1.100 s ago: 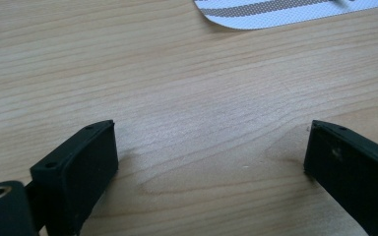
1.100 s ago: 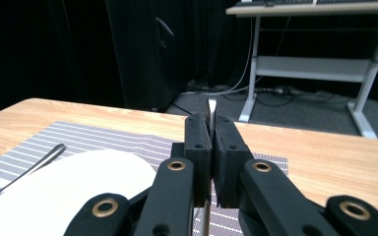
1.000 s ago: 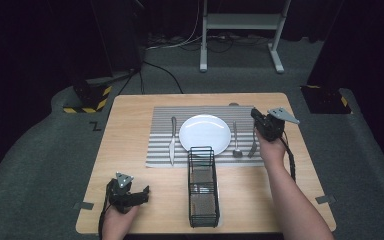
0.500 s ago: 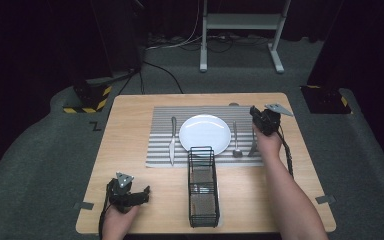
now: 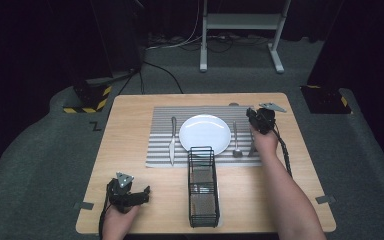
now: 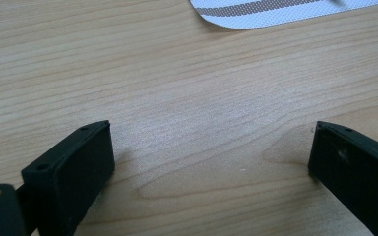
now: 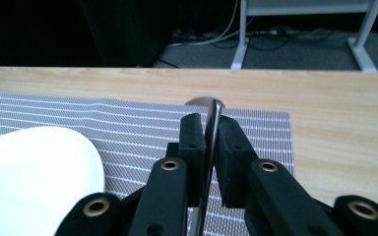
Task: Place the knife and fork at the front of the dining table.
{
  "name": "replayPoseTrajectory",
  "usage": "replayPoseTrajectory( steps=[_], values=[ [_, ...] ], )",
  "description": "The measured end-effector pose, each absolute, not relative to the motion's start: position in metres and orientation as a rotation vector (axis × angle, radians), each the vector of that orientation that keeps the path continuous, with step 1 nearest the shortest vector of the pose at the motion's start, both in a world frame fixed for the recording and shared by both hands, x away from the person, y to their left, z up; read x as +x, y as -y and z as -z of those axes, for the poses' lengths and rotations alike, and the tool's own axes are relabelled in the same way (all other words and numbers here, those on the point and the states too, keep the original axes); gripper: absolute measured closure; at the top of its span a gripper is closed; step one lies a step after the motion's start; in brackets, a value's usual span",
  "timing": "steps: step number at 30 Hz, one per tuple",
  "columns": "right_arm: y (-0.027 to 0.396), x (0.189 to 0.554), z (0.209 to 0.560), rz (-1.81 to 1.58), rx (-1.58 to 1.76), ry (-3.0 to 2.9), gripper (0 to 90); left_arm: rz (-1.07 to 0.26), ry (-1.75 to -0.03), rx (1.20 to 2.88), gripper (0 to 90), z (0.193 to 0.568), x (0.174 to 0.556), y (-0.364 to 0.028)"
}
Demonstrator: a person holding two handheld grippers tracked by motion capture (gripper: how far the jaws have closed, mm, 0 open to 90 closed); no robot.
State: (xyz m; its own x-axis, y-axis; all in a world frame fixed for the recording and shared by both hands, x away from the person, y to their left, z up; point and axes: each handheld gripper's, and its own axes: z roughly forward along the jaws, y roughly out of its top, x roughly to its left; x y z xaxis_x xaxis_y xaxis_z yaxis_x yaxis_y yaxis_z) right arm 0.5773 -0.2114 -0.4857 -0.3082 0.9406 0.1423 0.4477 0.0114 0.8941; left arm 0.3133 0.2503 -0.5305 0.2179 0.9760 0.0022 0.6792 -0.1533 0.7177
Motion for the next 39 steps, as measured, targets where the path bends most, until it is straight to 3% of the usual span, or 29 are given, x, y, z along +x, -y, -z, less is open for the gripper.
replayPoseTrajectory(
  steps=[8, 19, 29, 39],
  values=[
    [0.213, 0.578, 0.491, -1.242, 1.465, -1.793, 71.2, -0.643, -1.519, 1.908, 3.8, 0.531, 0.312, -0.250],
    [0.216, 0.565, 0.484, -1.215, 1.426, -1.792, 71.6, -0.643, -1.520, 1.906, 3.8, 0.531, 0.311, -0.250],
    [0.227, 0.511, 0.490, -1.097, 1.396, -1.816, 80.8, -0.645, -1.519, 1.908, 3.9, 0.530, 0.311, -0.250],
    [0.248, 0.456, 0.509, -0.980, 1.443, -1.868, 82.4, -0.644, -1.520, 1.907, 3.9, 0.531, 0.311, -0.250]
  ],
)
